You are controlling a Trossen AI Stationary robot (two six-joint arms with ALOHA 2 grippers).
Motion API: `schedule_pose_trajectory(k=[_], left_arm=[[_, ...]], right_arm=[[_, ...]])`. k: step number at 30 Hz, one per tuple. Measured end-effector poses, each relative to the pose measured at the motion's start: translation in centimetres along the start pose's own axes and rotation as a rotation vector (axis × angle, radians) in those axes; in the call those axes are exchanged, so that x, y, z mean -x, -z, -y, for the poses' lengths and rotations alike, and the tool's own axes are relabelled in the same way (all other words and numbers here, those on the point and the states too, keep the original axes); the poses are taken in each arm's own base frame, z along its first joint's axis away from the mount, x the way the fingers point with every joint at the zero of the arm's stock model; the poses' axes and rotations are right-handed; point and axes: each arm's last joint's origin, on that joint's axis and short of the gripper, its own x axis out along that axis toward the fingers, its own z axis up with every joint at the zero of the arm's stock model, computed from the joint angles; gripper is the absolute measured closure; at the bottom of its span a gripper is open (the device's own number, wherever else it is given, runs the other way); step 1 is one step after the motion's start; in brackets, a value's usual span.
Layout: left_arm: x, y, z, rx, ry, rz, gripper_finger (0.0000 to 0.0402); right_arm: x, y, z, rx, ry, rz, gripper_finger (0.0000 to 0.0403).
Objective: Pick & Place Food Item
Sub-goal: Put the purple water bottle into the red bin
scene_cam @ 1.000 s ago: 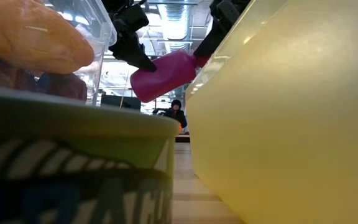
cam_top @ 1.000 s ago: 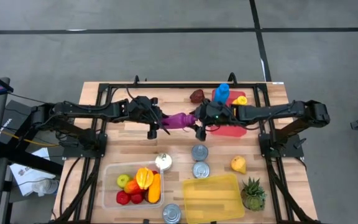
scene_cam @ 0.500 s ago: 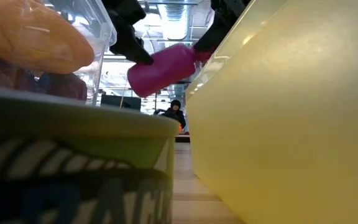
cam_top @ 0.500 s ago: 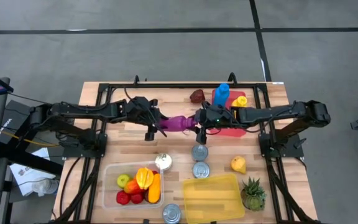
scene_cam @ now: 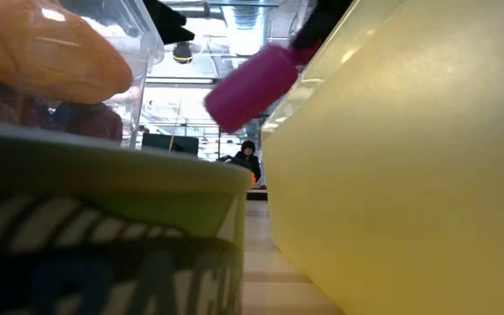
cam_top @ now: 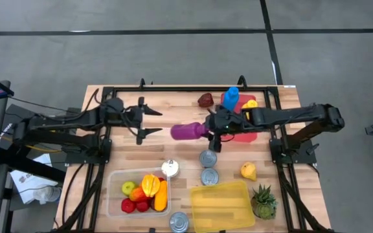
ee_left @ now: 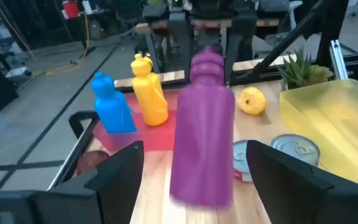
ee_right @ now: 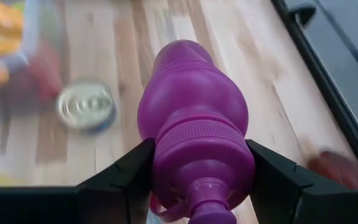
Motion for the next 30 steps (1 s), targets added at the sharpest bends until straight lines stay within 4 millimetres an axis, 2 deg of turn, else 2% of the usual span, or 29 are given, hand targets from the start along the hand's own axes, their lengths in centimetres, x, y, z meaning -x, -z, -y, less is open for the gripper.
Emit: schedule_pose_trajectory(k=[8,17,23,30], left_arm=[[0.6,1.7,0.5,0.023,0.003,-0.013,0.0138],[0.5,1.8,0.5,0.021,0.004,-0.016,0.0141],[0.5,1.8,0.5,0.02,0.004,-0.017,0.0141],[0.5,1.8,0.5,0.02,0.004,-0.017,0.0143]], right_arm=[[2.5,-0.1,1.4,-0.07,0.076,-0.198,0.0204],[3.7,0.8,2.7,-0.129,0.139,-0.356,0.0204],[6.0,-0.3,3.1,-0.139,0.178,-0.367,0.0204],[8.0,0.1,4.0,-0.164,0.263,-0.476,0.0204]])
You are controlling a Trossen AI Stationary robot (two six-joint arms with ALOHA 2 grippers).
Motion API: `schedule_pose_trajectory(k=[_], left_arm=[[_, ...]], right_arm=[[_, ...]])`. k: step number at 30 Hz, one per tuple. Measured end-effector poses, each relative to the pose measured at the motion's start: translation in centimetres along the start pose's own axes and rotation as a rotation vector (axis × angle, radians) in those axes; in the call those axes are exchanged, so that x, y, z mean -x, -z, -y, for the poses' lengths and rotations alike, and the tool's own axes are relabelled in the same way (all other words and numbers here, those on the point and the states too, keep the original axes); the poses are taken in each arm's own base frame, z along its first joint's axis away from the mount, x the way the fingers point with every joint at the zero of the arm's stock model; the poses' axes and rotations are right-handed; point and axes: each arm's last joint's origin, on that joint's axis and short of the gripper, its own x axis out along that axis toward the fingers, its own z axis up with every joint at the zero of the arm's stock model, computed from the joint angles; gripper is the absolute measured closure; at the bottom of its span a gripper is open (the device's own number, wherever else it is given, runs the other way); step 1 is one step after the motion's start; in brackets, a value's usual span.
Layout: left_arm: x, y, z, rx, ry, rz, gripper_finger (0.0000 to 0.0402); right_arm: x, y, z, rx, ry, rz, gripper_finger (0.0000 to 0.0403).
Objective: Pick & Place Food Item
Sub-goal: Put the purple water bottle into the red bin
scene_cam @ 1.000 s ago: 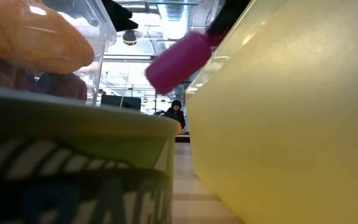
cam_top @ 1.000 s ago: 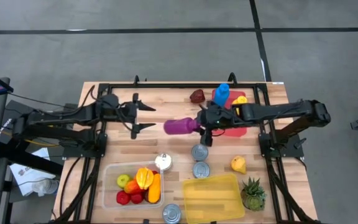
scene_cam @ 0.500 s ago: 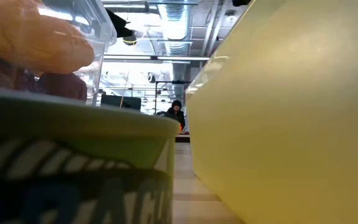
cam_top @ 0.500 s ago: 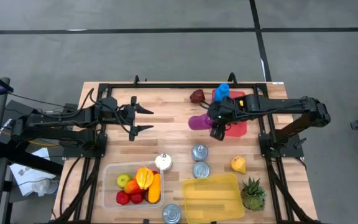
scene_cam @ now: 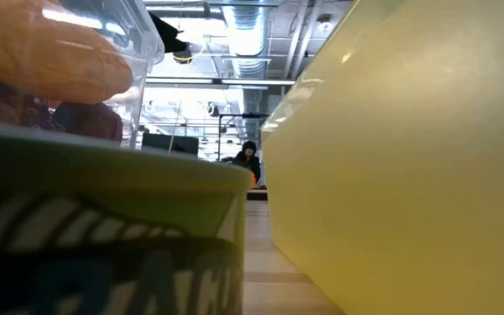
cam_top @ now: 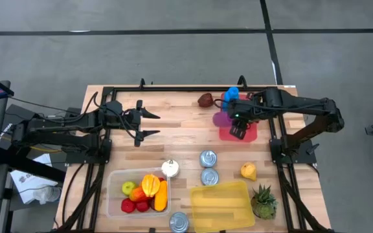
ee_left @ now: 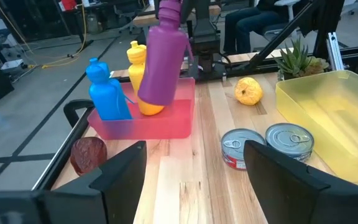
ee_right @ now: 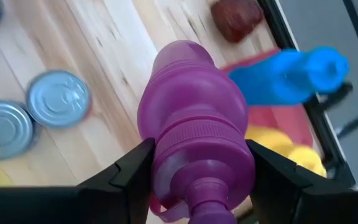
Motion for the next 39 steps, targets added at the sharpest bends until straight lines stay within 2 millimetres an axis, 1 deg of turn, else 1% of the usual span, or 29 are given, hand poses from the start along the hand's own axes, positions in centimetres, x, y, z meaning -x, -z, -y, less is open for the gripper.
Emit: schedule_pose_trajectory(k=[6,11,17,22,33,39], left_arm=[[0.0,0.0,0.0,0.0,0.0,0.0,0.0143],[0.0,0.0,0.0,0.0,0.0,0.0,0.0143],[0.0,0.0,0.0,0.0,0.0,-0.001,0.0143],[0.0,0.0,0.0,0.0,0.0,-0.001,0.0143],[0.0,0.0,0.0,0.0,0.0,0.0,0.0143],[0.0,0.0,0.0,0.0,0.001,-0.002,0.0143]], right_arm=[[-0.3,0.5,0.6,-0.021,0.028,-0.075,0.0204],[-1.4,0.7,0.8,-0.034,0.009,-0.13,0.0204],[-3.2,0.9,0.8,-0.027,-0.01,-0.17,0.0204],[-4.4,0.7,1.0,-0.019,-0.027,-0.175,0.0204],[-5.2,0.5,2.6,-0.016,-0.049,-0.21,0.0204],[-7.1,-0.3,2.5,0.02,-0.079,-0.296,0.0204]])
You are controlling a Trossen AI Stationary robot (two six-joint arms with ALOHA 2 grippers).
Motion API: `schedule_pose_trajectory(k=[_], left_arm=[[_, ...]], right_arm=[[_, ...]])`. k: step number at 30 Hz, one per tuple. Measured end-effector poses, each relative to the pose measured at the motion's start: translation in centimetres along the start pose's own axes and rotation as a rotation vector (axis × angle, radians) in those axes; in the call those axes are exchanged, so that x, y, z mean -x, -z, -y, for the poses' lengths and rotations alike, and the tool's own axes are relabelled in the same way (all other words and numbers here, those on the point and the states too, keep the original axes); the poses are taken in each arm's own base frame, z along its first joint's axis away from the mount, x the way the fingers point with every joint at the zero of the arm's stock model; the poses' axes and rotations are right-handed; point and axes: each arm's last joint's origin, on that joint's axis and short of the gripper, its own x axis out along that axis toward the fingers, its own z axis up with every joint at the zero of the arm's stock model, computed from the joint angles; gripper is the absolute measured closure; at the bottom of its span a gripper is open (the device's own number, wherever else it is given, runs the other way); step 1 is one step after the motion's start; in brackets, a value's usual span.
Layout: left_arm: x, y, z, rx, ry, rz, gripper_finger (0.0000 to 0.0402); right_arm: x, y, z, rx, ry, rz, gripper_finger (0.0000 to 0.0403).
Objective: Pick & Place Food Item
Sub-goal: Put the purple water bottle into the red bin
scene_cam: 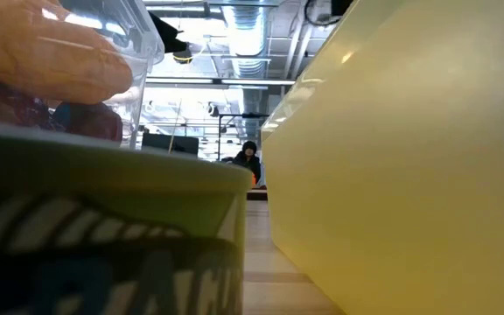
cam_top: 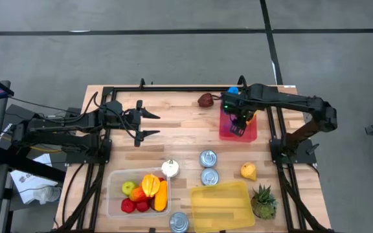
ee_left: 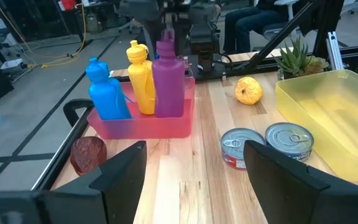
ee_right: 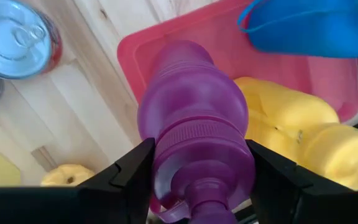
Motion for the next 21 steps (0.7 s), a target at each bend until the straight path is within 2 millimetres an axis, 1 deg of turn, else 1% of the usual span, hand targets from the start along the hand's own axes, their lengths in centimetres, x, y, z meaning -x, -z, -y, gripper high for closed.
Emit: schedule_pose_trajectory(k=[4,11,15,21], left_arm=[[0.0,0.0,0.0,0.001,0.001,-0.004,0.0143],[0.0,0.1,0.0,0.001,0.002,-0.012,0.0143],[0.0,0.2,0.0,0.002,0.003,-0.017,0.0143],[0.0,0.2,0.0,0.002,0.003,-0.017,0.0143]], right_arm=[[-1.3,-1.2,-0.3,0.046,0.009,-0.052,0.0204],[-2.3,-2.7,0.1,0.094,-0.052,-0.096,0.0204],[-2.9,-3.2,0.5,0.109,-0.097,-0.121,0.0204],[-2.9,-3.4,0.8,0.11,-0.116,-0.096,0.0204]])
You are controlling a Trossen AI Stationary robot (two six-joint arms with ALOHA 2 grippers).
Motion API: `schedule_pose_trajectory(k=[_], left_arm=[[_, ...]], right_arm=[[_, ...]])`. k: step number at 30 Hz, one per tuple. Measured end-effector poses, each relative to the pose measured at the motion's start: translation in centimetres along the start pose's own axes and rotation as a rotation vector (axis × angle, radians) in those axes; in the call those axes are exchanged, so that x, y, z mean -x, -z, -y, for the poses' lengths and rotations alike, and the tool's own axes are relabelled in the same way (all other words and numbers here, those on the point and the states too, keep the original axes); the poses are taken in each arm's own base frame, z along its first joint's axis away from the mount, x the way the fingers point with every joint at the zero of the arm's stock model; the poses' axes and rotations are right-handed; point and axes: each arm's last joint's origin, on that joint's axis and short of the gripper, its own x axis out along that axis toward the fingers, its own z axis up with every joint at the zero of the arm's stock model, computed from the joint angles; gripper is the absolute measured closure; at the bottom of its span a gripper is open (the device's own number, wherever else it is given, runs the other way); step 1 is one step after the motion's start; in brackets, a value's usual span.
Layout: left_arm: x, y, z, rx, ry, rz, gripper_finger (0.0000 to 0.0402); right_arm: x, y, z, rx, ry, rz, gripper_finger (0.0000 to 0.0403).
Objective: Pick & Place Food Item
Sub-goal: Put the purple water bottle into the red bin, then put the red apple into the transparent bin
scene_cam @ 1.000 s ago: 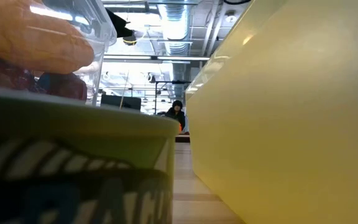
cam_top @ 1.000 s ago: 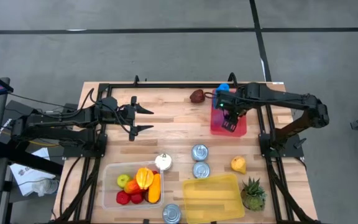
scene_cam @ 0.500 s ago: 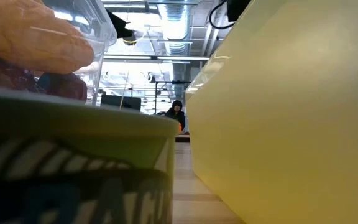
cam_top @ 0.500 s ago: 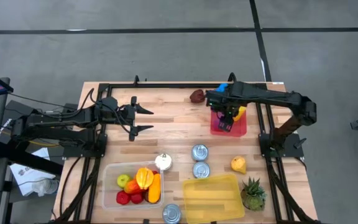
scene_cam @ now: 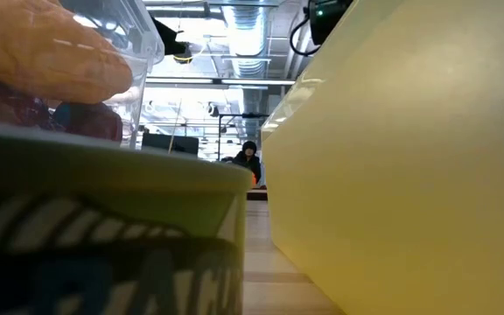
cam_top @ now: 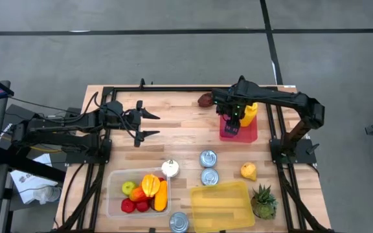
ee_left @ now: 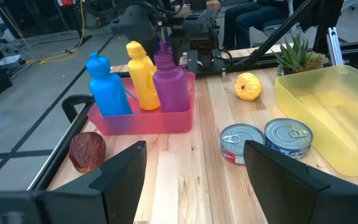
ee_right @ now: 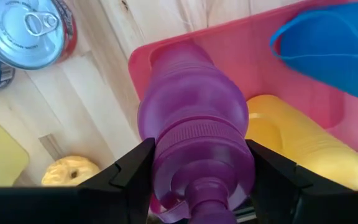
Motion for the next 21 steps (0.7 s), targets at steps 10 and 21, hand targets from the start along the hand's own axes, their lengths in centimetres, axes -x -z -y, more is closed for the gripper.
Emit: schedule_pose_trajectory(k=[10,21], left_arm=[[0.0,0.0,0.0,0.0,0.0,0.0,0.0143],[0.0,0.0,0.0,0.0,0.0,-0.001,0.0143]], right_arm=[[0.1,-0.1,-0.3,-0.014,-0.001,0.023,0.0089],[1.2,-0.4,-0.5,-0.036,-0.003,0.068,0.0085]])
